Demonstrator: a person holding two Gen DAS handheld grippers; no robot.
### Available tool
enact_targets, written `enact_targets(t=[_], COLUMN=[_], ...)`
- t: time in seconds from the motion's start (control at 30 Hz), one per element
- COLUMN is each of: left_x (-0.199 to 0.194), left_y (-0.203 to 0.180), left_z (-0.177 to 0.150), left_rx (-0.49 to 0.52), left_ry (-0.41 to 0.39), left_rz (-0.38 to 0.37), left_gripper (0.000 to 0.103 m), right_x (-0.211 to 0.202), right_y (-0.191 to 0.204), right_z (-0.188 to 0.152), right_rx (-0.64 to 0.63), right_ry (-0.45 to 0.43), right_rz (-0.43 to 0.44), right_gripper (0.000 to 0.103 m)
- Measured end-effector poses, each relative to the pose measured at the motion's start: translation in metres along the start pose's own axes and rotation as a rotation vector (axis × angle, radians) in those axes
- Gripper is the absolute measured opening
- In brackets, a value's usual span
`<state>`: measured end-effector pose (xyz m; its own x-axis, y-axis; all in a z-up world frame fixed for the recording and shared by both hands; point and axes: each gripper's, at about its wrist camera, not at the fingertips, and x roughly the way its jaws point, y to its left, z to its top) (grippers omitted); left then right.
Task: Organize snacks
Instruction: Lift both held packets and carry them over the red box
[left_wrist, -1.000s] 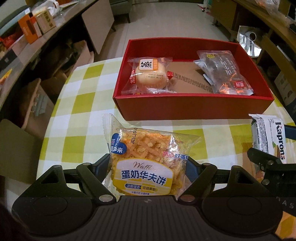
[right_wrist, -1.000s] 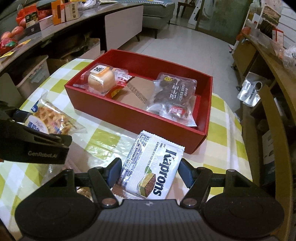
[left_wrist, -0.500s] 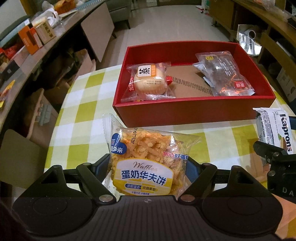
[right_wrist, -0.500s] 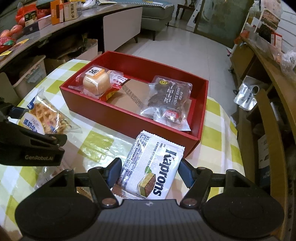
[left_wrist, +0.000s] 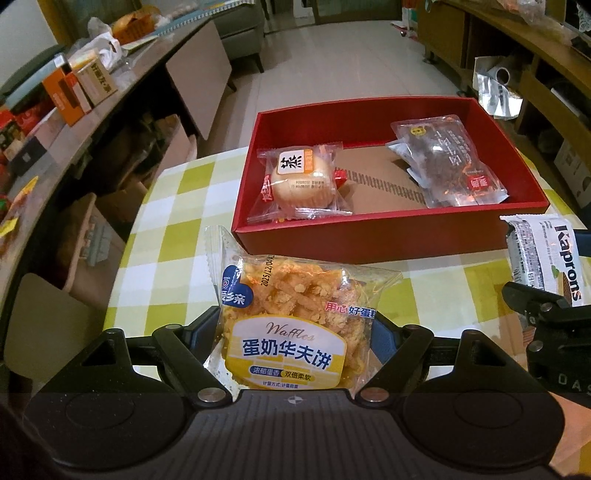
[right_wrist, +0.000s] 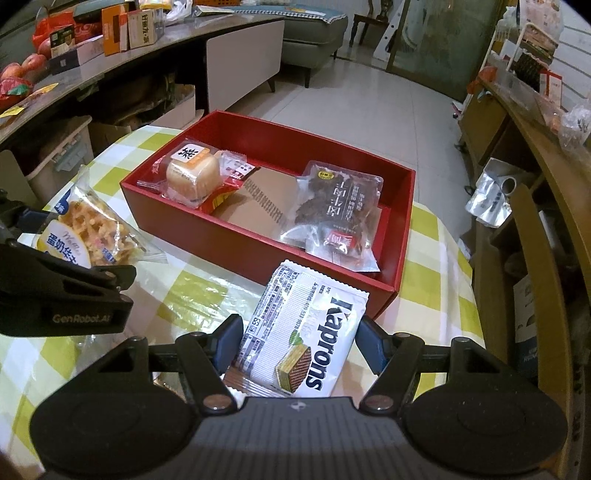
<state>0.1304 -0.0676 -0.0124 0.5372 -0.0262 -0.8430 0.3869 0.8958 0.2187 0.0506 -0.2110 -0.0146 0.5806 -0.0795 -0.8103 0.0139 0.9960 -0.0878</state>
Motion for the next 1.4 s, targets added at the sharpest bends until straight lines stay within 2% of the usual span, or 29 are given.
enact_targets(t=[0.33,0.7,1.4], left_x=[-0.002,-0.009,-0.014], left_y=[-0.002,-0.009,-0.009], left_z=[0.002,0.004,0.009], left_rx=[0.012,0.056,0.062], left_ry=[-0.023,-0.095,-0.137], left_rz=[0.021,0.096,0.123], left_gripper=[0.085,0.085,0.085], right_x=[-0.002,-0.005,-0.011], right_y=[-0.003,-0.007,-0.013], right_z=[0.004,0.008,0.013], right_rx=[0.008,0.017,0.034], right_ry=[-0.013,-0.035,-0.071], right_rz=[-0.001,-0.008,-0.021], right_gripper=[0.076,0.076,0.076])
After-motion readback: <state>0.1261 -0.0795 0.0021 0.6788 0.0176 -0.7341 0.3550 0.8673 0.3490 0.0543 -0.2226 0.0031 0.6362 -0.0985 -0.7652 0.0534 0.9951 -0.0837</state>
